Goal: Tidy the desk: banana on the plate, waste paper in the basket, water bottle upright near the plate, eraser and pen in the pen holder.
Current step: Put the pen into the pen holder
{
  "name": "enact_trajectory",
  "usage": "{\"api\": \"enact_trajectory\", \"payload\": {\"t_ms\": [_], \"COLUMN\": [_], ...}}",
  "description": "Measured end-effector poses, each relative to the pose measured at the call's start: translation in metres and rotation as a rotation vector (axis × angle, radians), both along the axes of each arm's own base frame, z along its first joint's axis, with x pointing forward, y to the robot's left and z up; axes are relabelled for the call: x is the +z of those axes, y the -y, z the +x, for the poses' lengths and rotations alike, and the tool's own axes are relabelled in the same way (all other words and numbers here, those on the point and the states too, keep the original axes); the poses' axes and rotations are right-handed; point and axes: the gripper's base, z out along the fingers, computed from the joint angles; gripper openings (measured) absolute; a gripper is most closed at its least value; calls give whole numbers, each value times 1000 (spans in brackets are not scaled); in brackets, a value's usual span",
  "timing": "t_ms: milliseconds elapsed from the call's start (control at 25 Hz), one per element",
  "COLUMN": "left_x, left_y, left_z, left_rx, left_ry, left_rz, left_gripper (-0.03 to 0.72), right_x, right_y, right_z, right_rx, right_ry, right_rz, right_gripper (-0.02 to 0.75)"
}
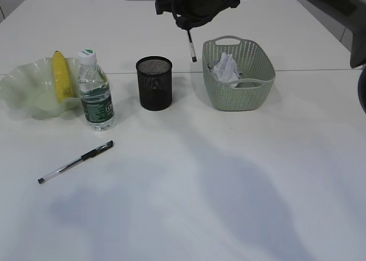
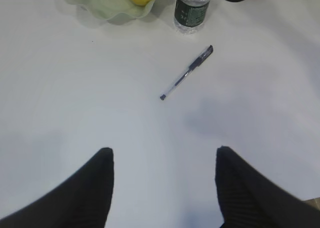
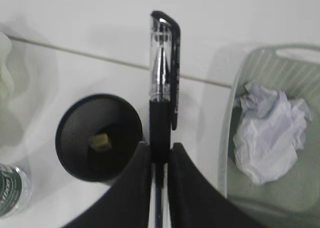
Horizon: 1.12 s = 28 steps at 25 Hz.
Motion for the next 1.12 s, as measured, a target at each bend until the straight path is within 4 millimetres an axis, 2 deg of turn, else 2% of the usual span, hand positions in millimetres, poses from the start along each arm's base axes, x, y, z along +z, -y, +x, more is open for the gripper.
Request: {"api": "enact_trajectory", "payload": {"t_ms": [120, 400, 920, 1000, 1120], "left_x": [0, 0, 0, 1, 1], "left_y": [0, 0, 0, 0, 0], "left_z": [0, 0, 0, 1, 1], "left_rx": [0, 0, 0, 0, 0], "left_ry": [0, 0, 7, 8, 8], "left_rz": [0, 0, -1, -2, -2], "left_gripper": [454, 454, 454, 454, 454], "right_x": [2, -19, -26, -22, 1], "right_y": [-3, -15, -6, -5, 0], "right_z": [5, 16, 17, 14, 8], "right_rx": [13, 88, 159, 160, 157], "right_ry": [60, 97, 26, 15, 50], "right_rz": [32, 61, 81, 79, 87], "right_gripper": [40, 40, 39, 39, 39]}}
